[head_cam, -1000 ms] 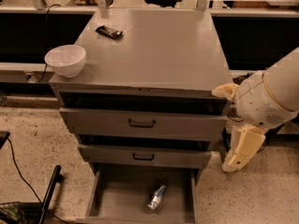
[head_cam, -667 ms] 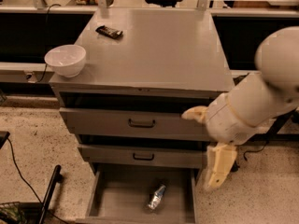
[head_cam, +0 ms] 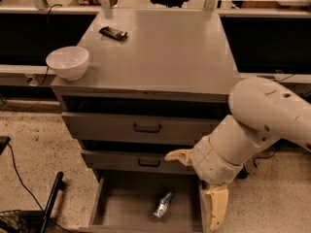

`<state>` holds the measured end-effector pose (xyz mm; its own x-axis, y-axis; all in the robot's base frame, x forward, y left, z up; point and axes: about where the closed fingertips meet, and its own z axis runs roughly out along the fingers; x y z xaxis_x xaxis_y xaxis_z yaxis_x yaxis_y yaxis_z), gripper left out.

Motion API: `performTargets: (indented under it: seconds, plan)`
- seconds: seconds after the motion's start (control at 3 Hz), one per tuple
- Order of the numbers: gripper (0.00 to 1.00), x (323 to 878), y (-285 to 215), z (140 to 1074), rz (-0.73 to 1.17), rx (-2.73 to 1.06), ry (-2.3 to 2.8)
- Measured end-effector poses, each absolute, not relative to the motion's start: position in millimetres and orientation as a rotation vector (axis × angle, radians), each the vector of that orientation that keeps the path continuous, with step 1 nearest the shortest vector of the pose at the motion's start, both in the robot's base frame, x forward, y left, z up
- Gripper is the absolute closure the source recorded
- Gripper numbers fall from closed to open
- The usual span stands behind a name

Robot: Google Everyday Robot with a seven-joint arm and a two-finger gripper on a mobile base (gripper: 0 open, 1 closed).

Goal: Pick redbull can from bottom drawer and place on counter

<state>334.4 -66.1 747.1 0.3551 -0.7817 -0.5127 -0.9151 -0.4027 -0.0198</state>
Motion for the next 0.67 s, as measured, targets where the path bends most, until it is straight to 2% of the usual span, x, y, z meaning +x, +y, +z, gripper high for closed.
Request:
performTargets:
  seconds: [0.67]
  plan:
    - [0.0,335.2,-37.1,717.0,0.482,-2.451,1.34]
